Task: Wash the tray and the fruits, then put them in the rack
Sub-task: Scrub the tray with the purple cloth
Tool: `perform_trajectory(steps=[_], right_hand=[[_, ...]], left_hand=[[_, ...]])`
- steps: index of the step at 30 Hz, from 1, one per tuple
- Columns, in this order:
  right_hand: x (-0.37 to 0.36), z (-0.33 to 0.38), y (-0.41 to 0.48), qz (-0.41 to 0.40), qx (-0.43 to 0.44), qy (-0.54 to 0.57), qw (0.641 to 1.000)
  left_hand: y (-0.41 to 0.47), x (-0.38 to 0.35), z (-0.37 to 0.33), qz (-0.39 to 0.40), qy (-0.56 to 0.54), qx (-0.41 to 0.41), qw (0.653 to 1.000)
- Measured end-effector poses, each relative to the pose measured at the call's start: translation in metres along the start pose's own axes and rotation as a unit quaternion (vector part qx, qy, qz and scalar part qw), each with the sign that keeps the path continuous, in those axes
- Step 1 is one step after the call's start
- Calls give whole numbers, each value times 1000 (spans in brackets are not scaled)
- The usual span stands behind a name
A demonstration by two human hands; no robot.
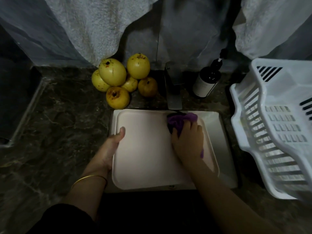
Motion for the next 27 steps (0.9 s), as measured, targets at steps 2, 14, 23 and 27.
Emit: perform_trajectory(steps=[2,14,23,27], right_hand=[[-3,21,-14,-1,22,21,1000],[-20,64,-57,15,229,21,973],[-8,-50,-13,25,-26,7,999],[-15,-31,-33,20,-68,61,996]], left_hand=[[1,-4,1,0,-2,9,1000],[-4,-19,3,9,-17,8,1000],[-12,-7,1,-6,7,-9,1000],[-15,-11,-3,-8,13,-11,1000]])
Point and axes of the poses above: each hand's wrist, its own y-axis towards the middle knuckle, its own x-axis out of the back of the hand, z = x × y, the point moved 10 cm from there along y, towards the middle knuckle, and after that the axes turned 4 degrees about y, right-handed, at the moved point
